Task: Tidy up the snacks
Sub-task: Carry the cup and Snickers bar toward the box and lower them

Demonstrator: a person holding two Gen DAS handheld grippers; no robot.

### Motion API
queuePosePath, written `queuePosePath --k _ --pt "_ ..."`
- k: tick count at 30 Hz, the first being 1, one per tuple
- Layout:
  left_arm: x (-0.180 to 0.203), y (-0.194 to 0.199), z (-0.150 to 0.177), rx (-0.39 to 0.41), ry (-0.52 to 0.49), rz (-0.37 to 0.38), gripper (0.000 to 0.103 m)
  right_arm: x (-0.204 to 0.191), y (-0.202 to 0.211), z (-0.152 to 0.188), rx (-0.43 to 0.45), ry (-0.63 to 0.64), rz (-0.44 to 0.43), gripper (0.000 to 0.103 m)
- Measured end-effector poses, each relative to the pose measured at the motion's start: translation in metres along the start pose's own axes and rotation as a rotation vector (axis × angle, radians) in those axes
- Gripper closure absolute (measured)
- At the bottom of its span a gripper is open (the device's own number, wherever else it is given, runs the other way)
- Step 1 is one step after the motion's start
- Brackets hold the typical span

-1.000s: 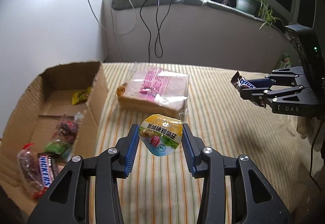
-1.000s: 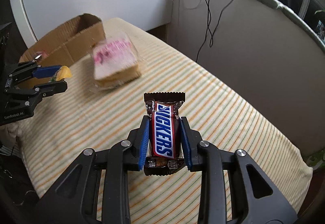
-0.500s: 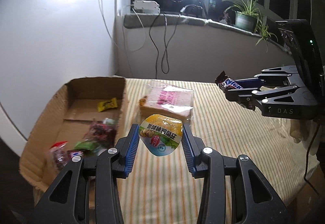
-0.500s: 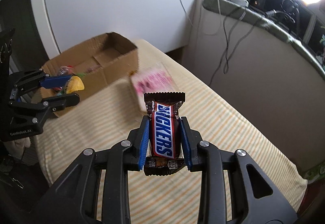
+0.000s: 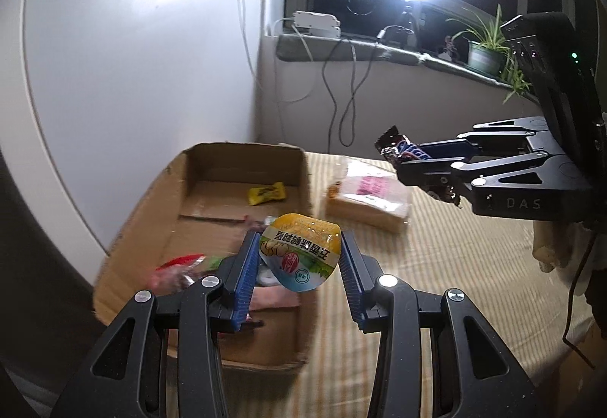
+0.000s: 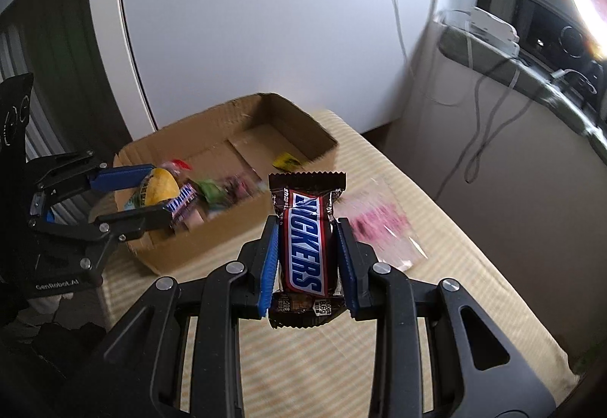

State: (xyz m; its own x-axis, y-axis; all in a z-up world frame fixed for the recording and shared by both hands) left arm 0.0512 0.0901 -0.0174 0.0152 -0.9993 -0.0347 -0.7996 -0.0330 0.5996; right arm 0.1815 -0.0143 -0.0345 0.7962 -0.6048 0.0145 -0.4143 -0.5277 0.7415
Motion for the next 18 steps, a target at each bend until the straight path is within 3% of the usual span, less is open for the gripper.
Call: queuePosePath --k 18 --pt "-0.050 -0.014 0.005 -0.030 0.047 -0.049 0.063 -0.036 -0.077 -0.043 -0.048 0.015 -0.082 0.073"
Point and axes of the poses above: each gripper's, at about its wrist camera, not at the fingertips, and y roughly against the way its jaws point, x to its right, z to its underside, the point moved 1 cm from there along -y, roughly the way its jaws point, and after that the axes turned 6 degrees about -y, right-handed, at the moved point
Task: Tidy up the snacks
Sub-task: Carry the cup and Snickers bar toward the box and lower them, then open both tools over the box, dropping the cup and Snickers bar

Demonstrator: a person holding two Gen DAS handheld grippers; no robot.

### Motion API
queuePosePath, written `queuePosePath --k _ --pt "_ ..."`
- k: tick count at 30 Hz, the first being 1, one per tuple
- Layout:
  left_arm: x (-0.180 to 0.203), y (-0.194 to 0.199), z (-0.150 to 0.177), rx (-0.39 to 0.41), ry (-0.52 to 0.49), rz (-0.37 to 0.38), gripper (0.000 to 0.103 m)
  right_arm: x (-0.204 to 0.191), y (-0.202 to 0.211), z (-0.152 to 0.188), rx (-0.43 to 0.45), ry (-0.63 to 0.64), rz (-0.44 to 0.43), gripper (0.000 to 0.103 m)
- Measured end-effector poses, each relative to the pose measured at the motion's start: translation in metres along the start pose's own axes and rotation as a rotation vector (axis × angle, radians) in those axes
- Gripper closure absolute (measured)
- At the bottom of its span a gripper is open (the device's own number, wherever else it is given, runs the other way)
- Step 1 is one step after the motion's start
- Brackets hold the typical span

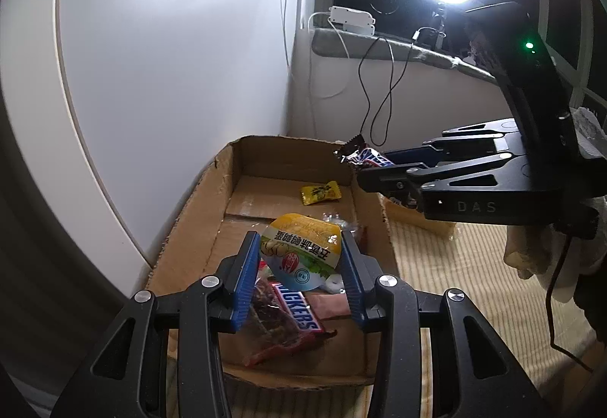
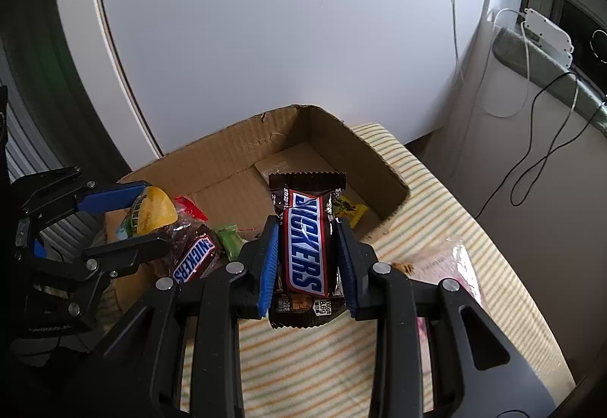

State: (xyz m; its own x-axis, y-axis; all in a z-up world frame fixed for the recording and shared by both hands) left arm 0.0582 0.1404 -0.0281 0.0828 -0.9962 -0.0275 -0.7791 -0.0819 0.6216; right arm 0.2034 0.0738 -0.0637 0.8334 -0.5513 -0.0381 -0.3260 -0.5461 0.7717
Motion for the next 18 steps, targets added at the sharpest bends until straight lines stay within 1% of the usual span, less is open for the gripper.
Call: queuePosePath --k 6,18 --pt "-0.003 -0.008 0.002 -0.017 0.008 0.002 0.063 0.001 -0.018 -0.005 -0.024 -0.016 -0.011 0.073" --pt "-0.008 -0.018 0.001 -0.031 0.015 -0.002 0.063 -0.001 -0.033 -0.009 -0.044 -0.016 -0.021 0.073"
Point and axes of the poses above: each gripper's, at about its wrist camera, not at the fingertips, and y roughly against the way its jaws point, x to its right, z to its underside, the point moved 1 cm from there along -y, roughly the way its jaws point, and after that the axes turned 6 degrees about -y, right-handed, at the moved point
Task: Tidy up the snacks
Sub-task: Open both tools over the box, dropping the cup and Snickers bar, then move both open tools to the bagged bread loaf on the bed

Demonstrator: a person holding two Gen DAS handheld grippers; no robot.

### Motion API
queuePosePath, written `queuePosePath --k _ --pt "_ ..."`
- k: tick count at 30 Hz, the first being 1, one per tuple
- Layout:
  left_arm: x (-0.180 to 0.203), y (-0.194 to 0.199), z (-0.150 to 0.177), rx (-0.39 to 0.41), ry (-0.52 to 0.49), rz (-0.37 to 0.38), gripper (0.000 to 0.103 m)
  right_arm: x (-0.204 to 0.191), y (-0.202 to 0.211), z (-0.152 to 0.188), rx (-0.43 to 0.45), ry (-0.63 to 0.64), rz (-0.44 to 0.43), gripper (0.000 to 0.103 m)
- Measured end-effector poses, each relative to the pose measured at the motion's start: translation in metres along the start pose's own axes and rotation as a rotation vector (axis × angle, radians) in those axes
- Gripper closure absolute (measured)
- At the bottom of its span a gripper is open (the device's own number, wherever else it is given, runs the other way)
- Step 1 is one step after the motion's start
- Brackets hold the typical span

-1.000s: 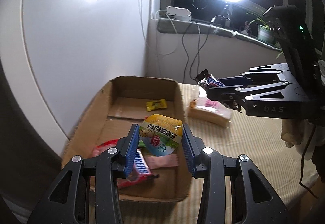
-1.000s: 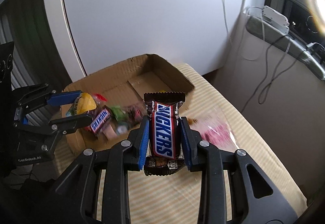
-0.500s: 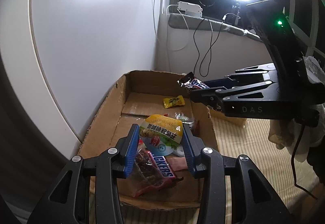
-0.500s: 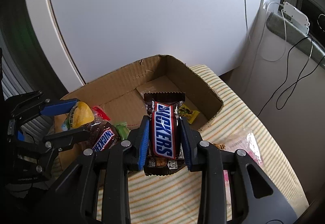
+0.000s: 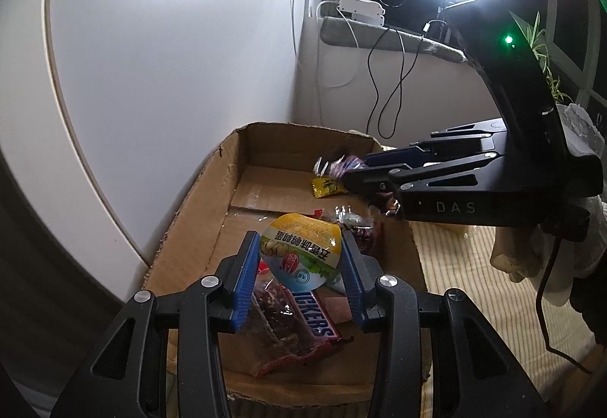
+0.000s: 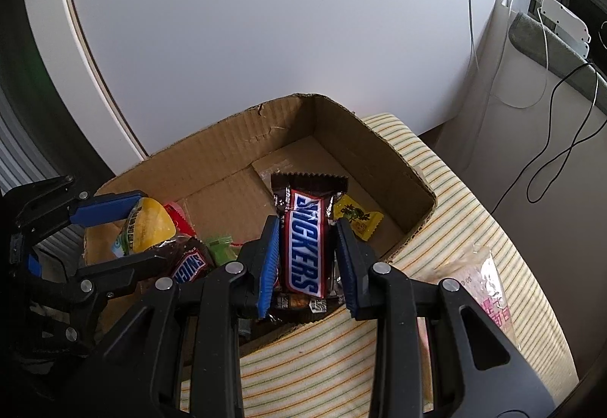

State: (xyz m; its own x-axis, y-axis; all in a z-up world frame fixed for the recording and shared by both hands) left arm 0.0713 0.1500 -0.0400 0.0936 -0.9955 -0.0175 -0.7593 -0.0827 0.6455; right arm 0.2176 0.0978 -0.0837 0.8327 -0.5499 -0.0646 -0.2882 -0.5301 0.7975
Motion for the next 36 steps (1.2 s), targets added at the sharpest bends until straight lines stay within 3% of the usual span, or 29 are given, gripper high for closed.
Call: queuePosePath --k 5,7,9,12,36 --pt "-0.002 -0.002 0.000 0.001 0.000 -0.007 0.062 0.000 -0.001 -0.002 0.000 0.001 -0.001 0.069" --pt "-0.001 -0.002 0.001 -0.002 -0.005 -0.009 0.059 0.000 -0.001 -0.002 0.007 0.004 0.010 0.047" --pt "-0.001 -0.001 0.001 0.001 -0.011 -0.016 0.037 0.000 0.002 -0.002 0.030 0.004 0.029 0.032" --pt "-0.001 0.000 0.002 0.003 -0.010 -0.018 0.036 0.003 0.006 -0.005 0.057 -0.010 0.046 0.014" --pt "0.017 0.010 -0.005 0.027 -0.029 -0.017 0.031 0.012 0.031 0.003 0.079 -0.005 0.066 0.011"
Point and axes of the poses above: each gripper's, at about its wrist camera, not at the fingertips, and y roughly against the way its jaws point, x to its right, z to its underside, the point moved 1 cm from there along -y, roughly the way its jaws point, and after that the axes turned 6 degrees about -y, right-handed, at the moved point
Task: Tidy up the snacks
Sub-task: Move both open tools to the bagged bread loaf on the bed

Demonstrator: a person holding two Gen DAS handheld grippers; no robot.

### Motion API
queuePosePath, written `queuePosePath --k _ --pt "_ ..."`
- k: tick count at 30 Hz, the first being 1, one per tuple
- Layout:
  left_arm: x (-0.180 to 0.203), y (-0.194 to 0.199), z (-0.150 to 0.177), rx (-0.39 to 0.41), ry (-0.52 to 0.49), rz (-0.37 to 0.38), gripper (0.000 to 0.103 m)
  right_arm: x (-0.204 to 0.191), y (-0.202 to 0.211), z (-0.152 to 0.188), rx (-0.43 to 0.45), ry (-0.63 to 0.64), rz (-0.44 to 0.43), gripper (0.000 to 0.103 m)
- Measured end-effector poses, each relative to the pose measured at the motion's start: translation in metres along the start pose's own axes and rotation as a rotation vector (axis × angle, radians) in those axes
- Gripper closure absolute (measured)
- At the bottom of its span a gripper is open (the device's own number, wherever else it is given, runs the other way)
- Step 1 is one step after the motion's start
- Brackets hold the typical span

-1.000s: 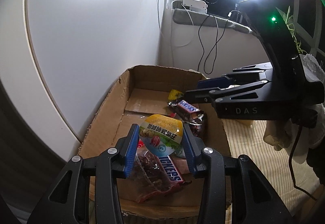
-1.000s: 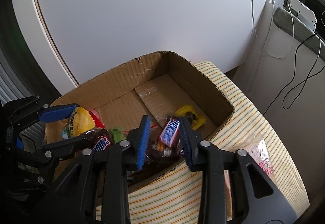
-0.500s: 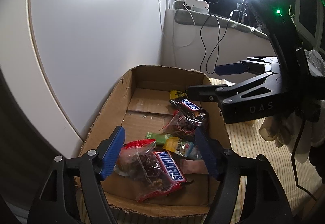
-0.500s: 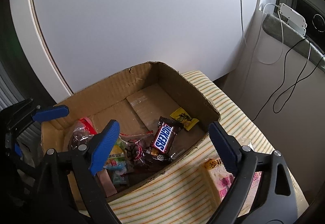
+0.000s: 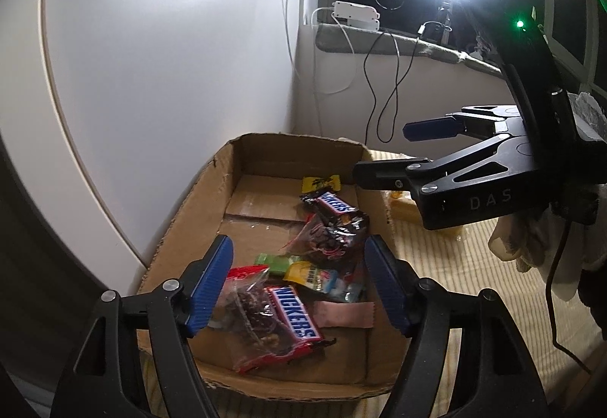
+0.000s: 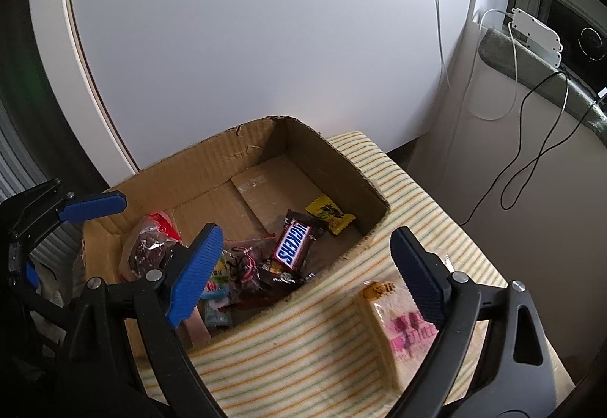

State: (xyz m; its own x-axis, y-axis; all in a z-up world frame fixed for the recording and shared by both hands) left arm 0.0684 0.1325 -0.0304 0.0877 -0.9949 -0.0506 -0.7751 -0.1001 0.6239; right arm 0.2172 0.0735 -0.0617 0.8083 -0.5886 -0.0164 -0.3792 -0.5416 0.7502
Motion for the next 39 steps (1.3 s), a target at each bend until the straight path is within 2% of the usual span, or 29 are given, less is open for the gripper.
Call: queuePosePath --k 8,18,24,31,39 --pt "0.024 0.003 -0.008 0.010 -0.015 0.030 0.031 0.025 0.021 0.011 0.008 -0.022 0.004 0.011" --pt "0.068 0.000 -0.015 0.012 -0.025 0.120 0.031 0.092 0.040 0.034 -0.011 -0.149 -0.009 0.011" --pt "0.103 -0.009 -0.019 -0.007 -0.047 0.187 0.031 0.118 0.036 0.048 -0.044 -0.193 -0.026 0.011" --pt "0.134 -0.030 -0.019 -0.059 -0.068 0.225 0.031 0.136 0.027 0.058 -0.081 -0.205 -0.042 0.011" --pt "0.143 -0.052 -0.020 -0.106 -0.030 0.244 0.031 0.155 0.015 0.061 -0.115 -0.221 -0.070 0.011"
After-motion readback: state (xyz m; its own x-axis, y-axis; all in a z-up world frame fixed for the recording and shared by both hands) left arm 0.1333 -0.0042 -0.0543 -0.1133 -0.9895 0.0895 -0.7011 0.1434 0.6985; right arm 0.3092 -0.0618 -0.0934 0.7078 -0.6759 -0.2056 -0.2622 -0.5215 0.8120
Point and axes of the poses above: each gripper's, at about its wrist camera, not at the fingertips, and y roughly against the way its jaws point, x to its right, z to its underside, the point moved 1 cm from there along -y, roughly the way its jaws point, and after that the axes turned 6 degrees about -y, right-handed, at the moved point
